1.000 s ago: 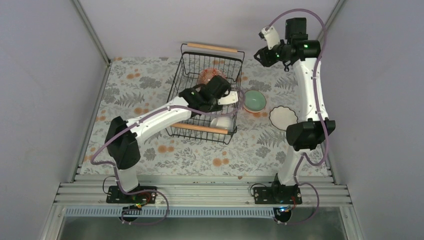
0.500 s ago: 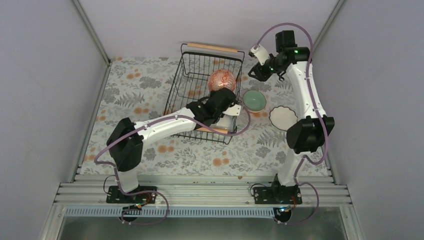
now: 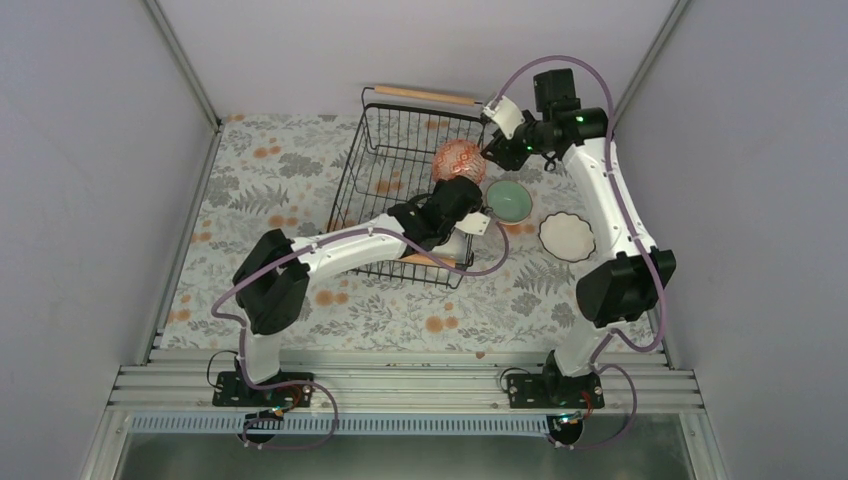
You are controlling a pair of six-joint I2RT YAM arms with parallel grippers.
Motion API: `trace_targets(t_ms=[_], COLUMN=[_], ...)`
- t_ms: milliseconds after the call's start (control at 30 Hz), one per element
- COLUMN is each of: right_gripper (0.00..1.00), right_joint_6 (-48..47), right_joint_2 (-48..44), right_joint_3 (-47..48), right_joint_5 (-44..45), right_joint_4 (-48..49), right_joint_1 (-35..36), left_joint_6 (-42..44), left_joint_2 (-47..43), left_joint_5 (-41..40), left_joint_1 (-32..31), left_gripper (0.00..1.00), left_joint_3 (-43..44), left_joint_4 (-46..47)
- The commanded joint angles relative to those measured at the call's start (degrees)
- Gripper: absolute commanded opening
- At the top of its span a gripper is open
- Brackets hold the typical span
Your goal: Unload the bowls from the dish rack
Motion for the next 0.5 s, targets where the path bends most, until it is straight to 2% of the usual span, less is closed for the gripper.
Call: trace_targets(t_ms=[0,267,467], right_gripper=[0.51,0.48,0.37], right_joint_6=[1.84,4.7,6.64], right_joint_2=[-1.34,-0.81,-0.7], right_joint_3=[-0.88,-4.5,-4.59], right_joint_5=[0.9,4.4,8.97], right_joint_4=[3.45,8.85,12.69], right_joint_1=[1.38,3.9,5.53], left_joint_6=[1.05,0.87,1.09], left_joint_2=[0.63,0.13,-0.51], left_joint_5=[-1.76,-2.58,-2.67], left_joint_1=[-0.46,-1.41,-1.91], left_gripper=[0.02,0.02,0.02], left_joint_3=[3.48,3.43,2.85], left_joint_4=[2.45,2.42,2.74])
